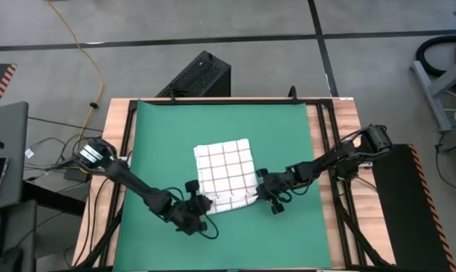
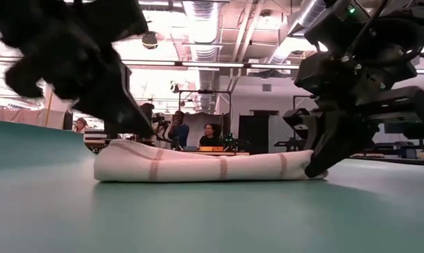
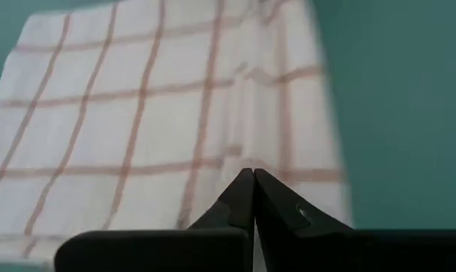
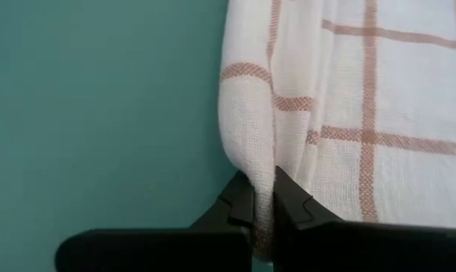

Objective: Roll towel
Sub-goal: Roll the white towel

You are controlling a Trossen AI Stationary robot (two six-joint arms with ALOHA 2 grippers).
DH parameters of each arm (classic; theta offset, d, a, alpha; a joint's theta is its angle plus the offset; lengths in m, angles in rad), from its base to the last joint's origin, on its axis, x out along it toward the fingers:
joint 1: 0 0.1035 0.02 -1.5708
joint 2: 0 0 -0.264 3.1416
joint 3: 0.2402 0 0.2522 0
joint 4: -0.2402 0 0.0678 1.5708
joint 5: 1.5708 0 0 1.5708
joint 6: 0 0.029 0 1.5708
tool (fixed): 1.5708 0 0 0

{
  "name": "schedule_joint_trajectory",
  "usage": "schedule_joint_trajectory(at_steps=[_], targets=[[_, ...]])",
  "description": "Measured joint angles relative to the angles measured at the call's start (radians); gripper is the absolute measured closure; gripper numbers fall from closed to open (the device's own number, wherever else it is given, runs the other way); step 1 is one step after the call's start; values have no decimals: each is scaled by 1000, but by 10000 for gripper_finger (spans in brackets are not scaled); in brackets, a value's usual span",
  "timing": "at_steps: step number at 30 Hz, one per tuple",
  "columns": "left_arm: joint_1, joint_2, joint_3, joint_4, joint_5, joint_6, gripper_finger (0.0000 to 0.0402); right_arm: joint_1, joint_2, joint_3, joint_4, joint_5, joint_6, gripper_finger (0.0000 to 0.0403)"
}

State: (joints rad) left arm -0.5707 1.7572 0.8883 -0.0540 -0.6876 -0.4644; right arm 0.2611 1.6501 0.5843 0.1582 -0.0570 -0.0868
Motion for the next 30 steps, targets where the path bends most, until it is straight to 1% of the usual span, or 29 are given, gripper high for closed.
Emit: schedule_joint_trajectory(at_steps=[10,14,16,19,24,26,30], targets=[[8,62,-3,46,61,-9,401,1,-3,4,-21,-50,9,376],[8,102,0,48,86,-72,401,0,-3,30,-64,-73,8,376],[8,119,0,37,85,-115,401,-5,-3,47,-88,-122,10,376],[9,132,1,48,112,-178,401,-18,-3,68,-117,-227,42,376],[10,136,3,70,216,-240,401,-84,1,85,-134,-416,148,376],[10,137,3,82,261,-259,401,-111,-5,85,-137,-454,182,376],[12,138,2,146,367,-280,401,-153,-41,85,-163,-476,221,376]])
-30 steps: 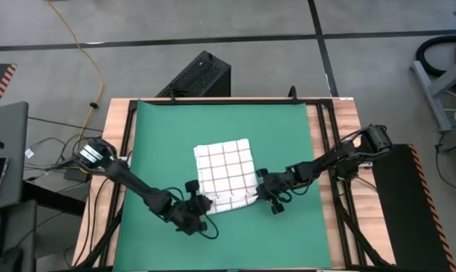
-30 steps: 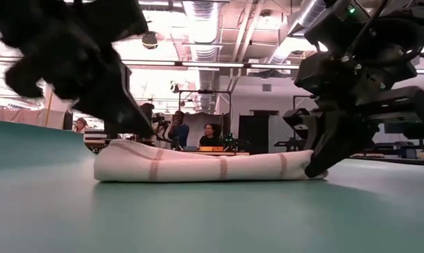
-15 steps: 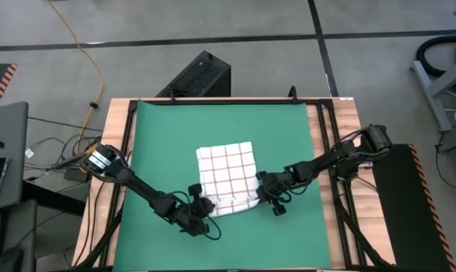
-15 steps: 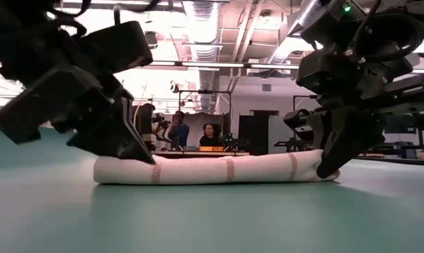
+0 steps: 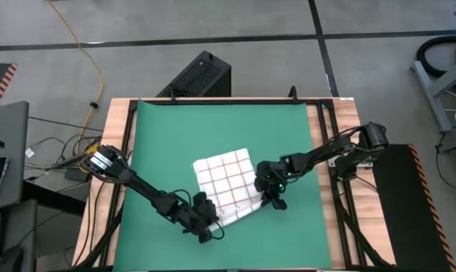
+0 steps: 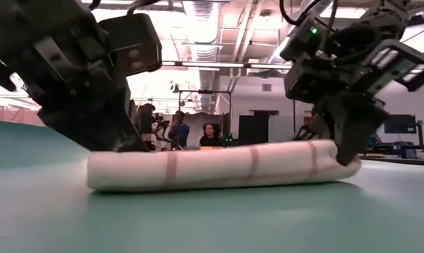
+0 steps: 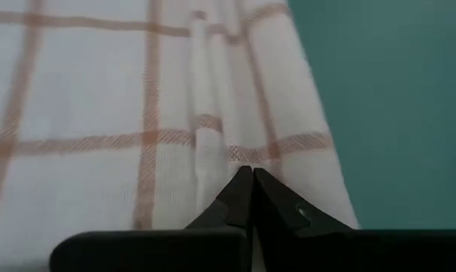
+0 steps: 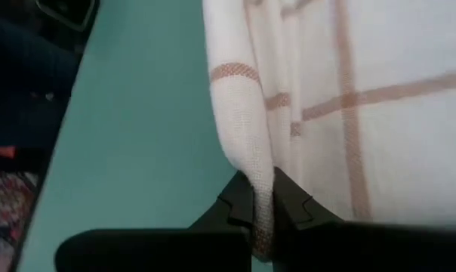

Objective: Roll towel
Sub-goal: Roll the white towel

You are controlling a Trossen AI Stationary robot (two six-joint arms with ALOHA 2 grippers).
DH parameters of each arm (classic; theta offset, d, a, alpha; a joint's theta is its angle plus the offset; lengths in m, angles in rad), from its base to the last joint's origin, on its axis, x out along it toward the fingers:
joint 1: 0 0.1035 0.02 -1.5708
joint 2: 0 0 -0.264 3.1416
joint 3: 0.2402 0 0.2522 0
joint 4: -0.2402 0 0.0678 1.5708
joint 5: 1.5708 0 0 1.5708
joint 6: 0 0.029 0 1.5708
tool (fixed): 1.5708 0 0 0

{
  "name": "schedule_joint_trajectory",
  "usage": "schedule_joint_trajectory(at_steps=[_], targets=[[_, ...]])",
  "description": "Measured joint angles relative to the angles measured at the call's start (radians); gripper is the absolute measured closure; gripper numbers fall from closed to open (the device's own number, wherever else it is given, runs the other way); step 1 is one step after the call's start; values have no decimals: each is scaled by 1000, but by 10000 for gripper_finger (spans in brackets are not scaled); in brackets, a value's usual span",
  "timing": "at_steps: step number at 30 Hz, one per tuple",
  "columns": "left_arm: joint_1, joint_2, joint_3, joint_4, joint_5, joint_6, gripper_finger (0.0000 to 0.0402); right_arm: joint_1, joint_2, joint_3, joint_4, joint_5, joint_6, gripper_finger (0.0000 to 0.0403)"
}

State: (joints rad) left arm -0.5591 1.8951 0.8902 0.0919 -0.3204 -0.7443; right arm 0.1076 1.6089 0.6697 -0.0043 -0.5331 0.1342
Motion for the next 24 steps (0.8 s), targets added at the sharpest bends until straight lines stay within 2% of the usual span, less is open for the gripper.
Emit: schedule_joint_trajectory(at_steps=[3,8,13,18,24], targets=[[0,2,-2,43,34,-5,401,-33,-54,0,-21,0,29,376],[0,3,-3,65,30,-21,401,-73,-110,2,-42,1,75,376],[0,4,-4,77,37,-28,401,-75,-80,2,-57,21,121,376],[2,4,-4,114,132,-30,401,-68,-64,3,7,12,172,376],[3,4,-5,130,158,-56,401,-72,-66,3,44,73,233,376]])
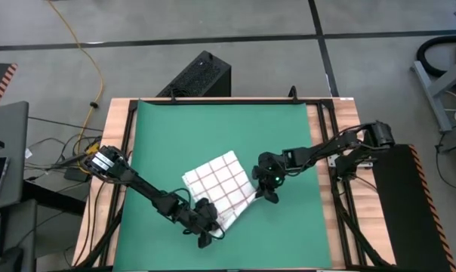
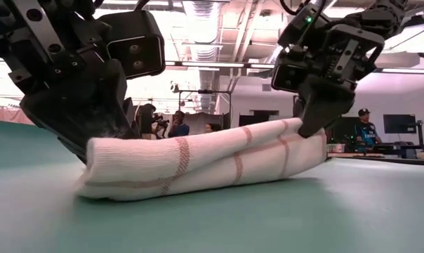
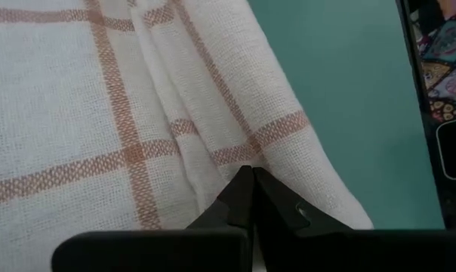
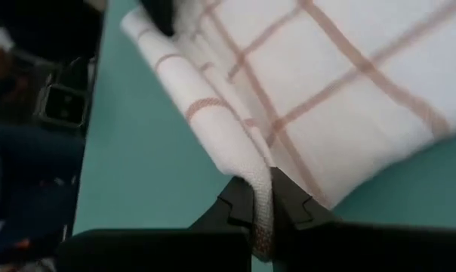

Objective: Roll towel
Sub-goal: Roll the white towel

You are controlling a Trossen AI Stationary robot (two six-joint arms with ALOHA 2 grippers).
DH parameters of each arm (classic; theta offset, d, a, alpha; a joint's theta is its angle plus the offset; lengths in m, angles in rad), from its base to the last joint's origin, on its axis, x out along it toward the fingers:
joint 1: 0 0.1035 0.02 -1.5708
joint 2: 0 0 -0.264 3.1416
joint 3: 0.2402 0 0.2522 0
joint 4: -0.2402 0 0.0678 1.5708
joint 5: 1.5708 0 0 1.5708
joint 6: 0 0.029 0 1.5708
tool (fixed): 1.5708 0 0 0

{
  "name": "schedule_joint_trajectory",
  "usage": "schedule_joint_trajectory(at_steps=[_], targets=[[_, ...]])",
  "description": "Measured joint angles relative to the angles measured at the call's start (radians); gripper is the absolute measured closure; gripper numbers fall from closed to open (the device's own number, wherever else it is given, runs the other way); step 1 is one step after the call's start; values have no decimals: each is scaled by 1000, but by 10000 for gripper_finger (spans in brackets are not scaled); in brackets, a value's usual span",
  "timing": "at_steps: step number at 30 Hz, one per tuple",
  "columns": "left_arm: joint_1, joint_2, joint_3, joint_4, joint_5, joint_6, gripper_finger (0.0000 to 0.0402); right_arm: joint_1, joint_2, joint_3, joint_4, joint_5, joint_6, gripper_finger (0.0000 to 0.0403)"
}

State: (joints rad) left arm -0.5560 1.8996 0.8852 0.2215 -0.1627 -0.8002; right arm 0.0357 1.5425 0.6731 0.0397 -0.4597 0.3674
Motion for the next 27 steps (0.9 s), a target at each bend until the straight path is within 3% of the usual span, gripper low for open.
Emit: schedule_joint_trajectory(at_steps=[11,27], targets=[[9,0,0,14,3,-22,401,3,2,0,33,153,198,376],[35,0,0,38,31,-28,401,3,67,0,139,253,322,376]])
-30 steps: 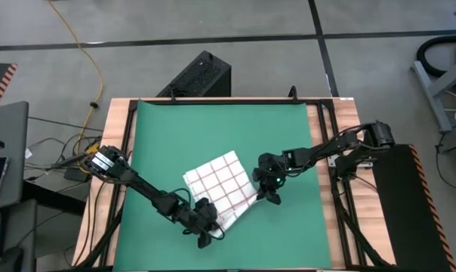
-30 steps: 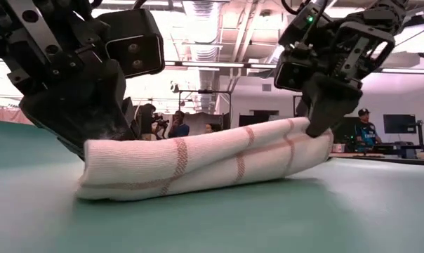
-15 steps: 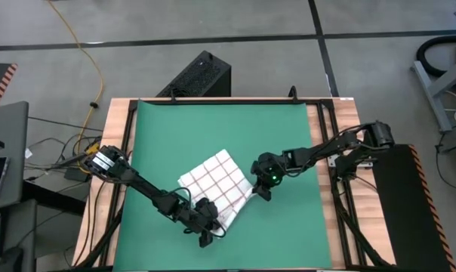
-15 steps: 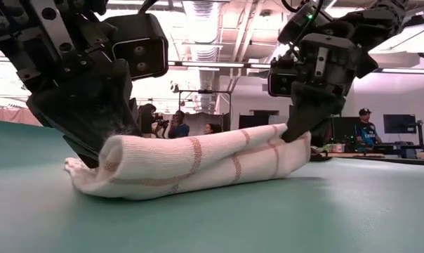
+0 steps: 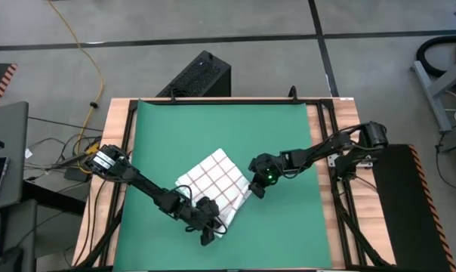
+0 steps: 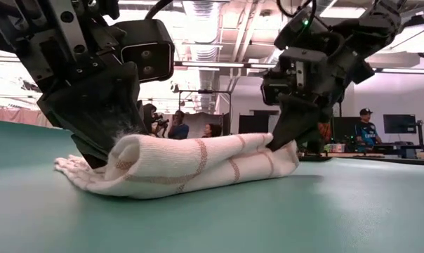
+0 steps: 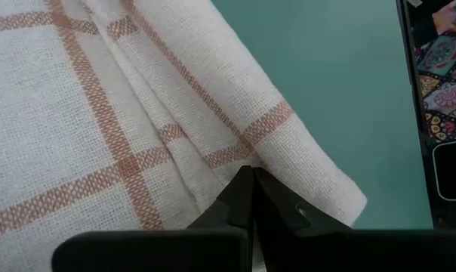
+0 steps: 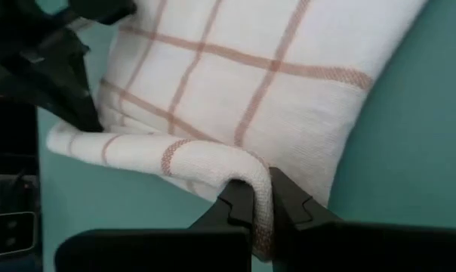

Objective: Roll towel
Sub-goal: Roll the white towel

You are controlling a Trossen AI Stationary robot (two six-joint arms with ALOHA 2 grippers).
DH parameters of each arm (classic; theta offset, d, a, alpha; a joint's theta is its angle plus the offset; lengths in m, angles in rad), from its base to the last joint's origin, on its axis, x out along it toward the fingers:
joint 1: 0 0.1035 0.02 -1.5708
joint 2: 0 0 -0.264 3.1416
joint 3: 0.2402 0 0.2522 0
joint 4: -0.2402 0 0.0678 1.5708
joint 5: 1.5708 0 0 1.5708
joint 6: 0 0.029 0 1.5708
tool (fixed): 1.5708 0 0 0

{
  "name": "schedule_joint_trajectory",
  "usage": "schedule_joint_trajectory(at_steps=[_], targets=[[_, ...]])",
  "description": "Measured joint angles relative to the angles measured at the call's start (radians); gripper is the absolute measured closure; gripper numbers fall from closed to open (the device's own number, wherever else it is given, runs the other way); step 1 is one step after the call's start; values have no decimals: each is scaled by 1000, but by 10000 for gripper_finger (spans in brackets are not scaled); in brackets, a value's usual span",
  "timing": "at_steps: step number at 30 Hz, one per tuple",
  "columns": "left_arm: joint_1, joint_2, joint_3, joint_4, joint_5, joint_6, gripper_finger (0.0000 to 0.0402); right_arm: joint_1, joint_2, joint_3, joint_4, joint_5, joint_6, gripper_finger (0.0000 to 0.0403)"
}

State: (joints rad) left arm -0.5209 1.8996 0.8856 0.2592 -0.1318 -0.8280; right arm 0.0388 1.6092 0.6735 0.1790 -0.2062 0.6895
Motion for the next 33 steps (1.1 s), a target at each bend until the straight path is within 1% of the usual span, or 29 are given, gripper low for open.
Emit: schedule_joint_trajectory(at_steps=[4,10,12,17,20,23,25,28,30,33], targets=[[9,0,1,-15,14,30,401,21,-6,9,-12,14,-11,376],[66,0,1,-17,130,75,401,13,-9,77,-118,29,-60,376],[80,0,1,-16,156,80,401,2,13,101,-132,29,-66,376],[89,-1,1,-6,172,84,402,-12,105,127,-144,30,-70,376],[83,-1,1,-2,176,43,401,-15,138,144,-147,30,-70,376],[73,-1,1,53,213,-11,401,-19,163,158,-167,30,-68,376],[69,-1,0,107,255,-56,401,-20,174,164,-177,30,-65,376],[60,-6,0,207,359,-149,402,-20,176,163,-180,32,-62,376],[56,-21,2,245,398,-200,402,-20,172,162,-183,32,-60,376],[50,-63,15,228,389,-224,402,-20,173,164,-187,34,-58,376]])
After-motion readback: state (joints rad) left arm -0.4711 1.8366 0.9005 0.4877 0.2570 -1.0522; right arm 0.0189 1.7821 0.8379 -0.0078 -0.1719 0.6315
